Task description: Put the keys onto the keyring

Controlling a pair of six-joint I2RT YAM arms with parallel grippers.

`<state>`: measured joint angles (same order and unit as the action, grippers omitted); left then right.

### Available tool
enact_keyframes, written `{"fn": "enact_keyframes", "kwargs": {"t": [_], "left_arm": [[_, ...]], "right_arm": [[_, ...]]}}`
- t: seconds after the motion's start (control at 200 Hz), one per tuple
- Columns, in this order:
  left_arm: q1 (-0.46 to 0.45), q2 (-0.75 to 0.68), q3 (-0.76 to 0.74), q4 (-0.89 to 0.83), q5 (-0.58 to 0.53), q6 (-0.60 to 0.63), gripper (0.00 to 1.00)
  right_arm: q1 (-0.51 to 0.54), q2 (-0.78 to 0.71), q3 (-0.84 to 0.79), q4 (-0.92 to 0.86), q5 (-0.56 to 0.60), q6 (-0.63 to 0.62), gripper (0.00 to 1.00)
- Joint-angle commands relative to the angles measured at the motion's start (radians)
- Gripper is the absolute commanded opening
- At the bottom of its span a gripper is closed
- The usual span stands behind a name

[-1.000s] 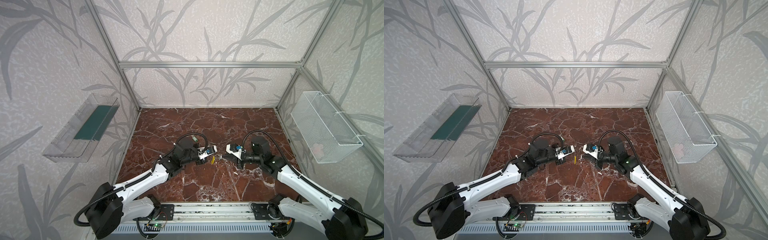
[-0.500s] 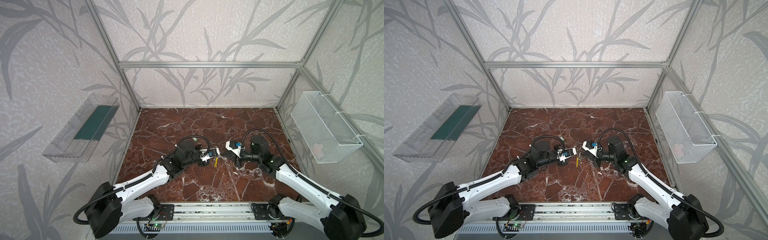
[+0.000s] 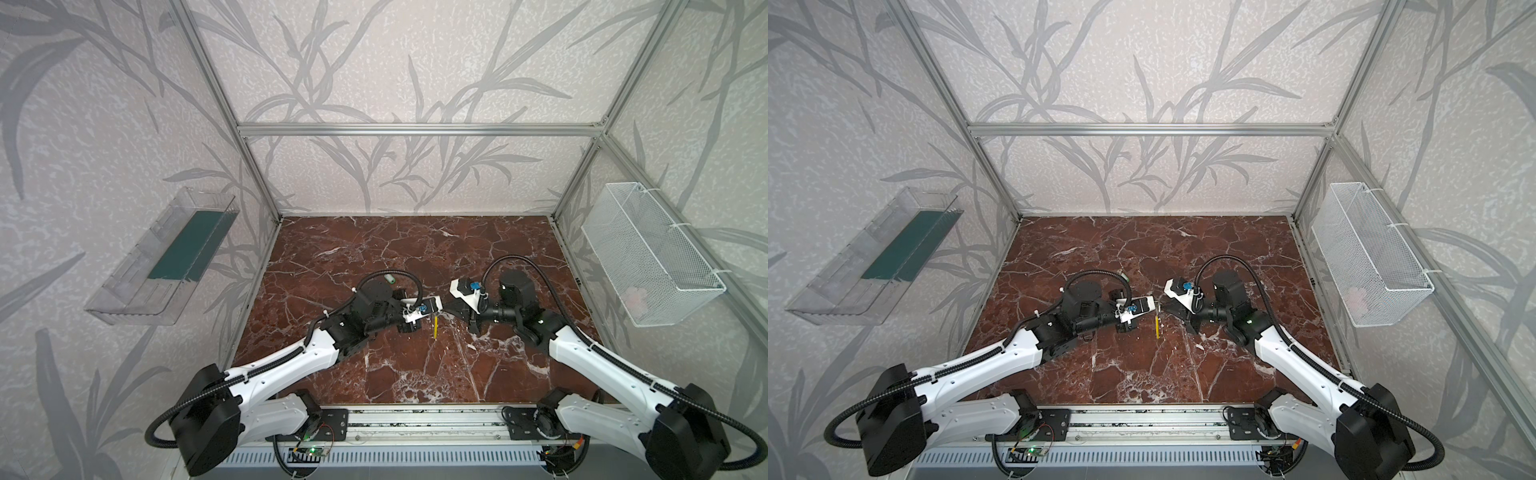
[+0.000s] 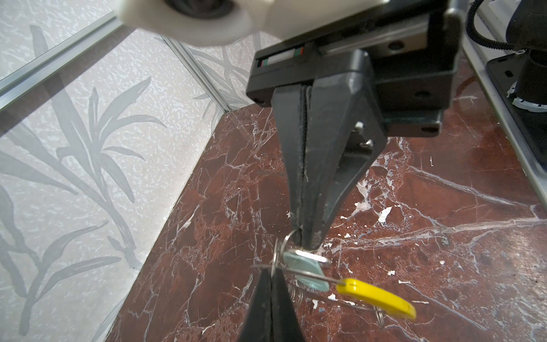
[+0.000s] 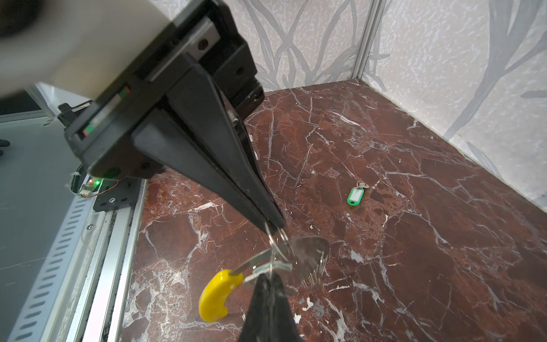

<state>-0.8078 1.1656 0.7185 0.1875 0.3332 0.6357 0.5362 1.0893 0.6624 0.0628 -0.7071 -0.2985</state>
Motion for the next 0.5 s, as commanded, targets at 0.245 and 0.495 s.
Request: {"fn": "enact_keyframes", "kwargs": {"t": [0.245,0.495], "left_arm": [[-0.015,-0.003,0.072,-0.086,-0.015,-0.010,0.00],[-0.019,0.016,0.111,-0.145,-0.061,-0.039,0.00]], "right_arm": [[0.007,-0.015,-0.027,0.083,0.045,0.062,0.00],[0.011,-0.039,-0.047,0.086,0.062,0.078,0.00]]}}
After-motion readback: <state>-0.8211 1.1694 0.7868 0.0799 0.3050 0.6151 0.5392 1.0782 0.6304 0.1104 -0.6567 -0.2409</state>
